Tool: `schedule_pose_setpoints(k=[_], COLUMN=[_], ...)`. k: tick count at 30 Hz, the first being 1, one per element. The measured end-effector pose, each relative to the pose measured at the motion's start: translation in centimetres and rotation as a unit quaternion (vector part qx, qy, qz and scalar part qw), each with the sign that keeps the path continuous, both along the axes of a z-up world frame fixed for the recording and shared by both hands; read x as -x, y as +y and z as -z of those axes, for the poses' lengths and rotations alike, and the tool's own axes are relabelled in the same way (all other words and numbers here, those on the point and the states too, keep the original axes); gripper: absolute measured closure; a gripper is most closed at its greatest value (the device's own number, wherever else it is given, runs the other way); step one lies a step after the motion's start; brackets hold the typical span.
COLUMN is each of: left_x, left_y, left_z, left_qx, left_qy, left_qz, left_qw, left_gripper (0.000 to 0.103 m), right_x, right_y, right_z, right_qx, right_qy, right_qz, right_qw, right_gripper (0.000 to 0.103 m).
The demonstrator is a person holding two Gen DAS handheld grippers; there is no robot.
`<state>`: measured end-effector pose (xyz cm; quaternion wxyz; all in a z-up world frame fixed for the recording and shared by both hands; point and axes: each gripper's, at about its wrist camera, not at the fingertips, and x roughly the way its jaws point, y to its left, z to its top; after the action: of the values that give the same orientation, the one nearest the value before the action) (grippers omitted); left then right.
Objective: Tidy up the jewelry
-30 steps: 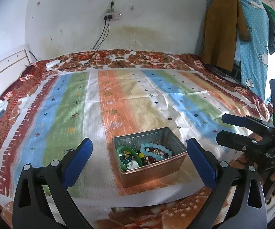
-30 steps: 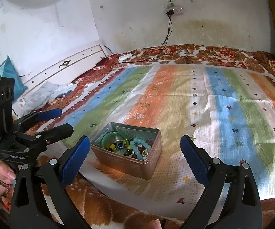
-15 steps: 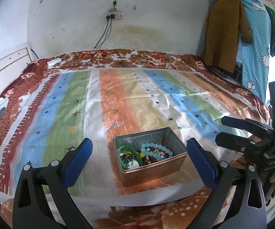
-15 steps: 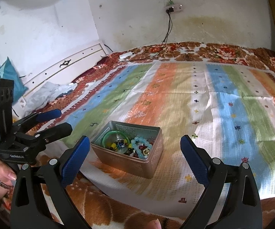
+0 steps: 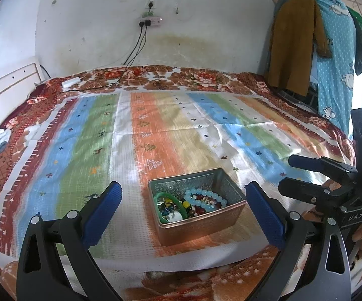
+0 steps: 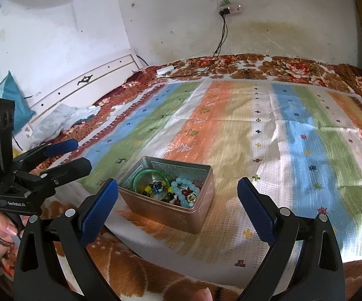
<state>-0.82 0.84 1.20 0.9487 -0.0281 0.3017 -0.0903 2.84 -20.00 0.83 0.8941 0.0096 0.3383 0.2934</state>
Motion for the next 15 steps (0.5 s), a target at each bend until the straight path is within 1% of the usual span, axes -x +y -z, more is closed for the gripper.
schedule_pose_setpoints(k=[15], left_x=[0.12], left_y=[-0.18], left_z=[0.12], left_qx=[-0.001], left_qy=[-0.001], left_qz=[0.004], left_qw=[1.0], left_gripper=[0.006], right_x=[0.08], right_y=[0.36], right_z=[0.19], right_qx=[0.008], right_qy=[-0.001], right_qz=[-0.005], right_qw=[1.0], right_gripper=[0.007])
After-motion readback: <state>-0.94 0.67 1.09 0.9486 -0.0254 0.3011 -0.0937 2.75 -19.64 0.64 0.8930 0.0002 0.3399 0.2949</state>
